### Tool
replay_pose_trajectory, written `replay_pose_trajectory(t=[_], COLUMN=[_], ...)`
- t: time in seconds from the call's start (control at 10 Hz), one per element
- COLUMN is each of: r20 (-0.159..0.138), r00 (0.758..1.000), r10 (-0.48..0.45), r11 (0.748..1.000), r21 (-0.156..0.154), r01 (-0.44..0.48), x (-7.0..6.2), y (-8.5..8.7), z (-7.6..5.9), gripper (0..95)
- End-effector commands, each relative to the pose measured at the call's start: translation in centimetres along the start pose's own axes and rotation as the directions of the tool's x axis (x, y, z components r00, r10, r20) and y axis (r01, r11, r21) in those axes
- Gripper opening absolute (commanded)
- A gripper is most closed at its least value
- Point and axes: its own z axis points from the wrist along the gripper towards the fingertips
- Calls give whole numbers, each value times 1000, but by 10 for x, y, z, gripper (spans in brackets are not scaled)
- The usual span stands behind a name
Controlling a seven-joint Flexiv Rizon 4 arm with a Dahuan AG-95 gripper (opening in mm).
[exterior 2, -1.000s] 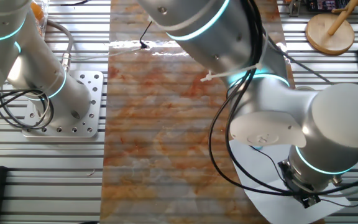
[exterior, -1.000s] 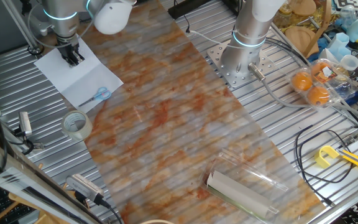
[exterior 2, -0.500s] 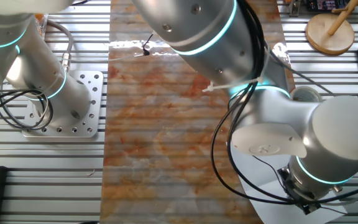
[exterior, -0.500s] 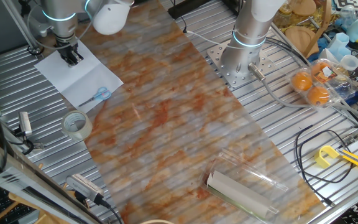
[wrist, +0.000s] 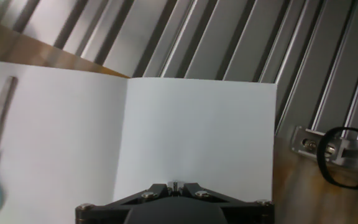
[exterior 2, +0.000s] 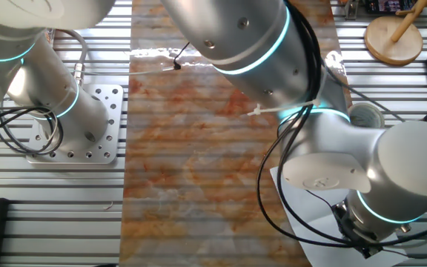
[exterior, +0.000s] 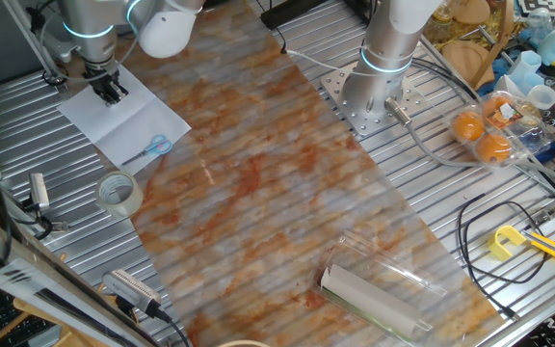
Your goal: Unfold a piece of paper
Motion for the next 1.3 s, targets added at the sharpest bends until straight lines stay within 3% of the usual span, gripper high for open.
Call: replay_pose_trajectory(t=[0.1, 0.7, 1.3], r20=[-7, -18, -29], r00=[1000, 1000, 999], r10=[-1, -20, -42], r11=[1000, 1000, 999], r21=[-1, -10, -24], r01=[1, 20, 41], x=[0, 0, 8], y=[0, -2, -9], z=[3, 14, 2], gripper=[0, 0, 0])
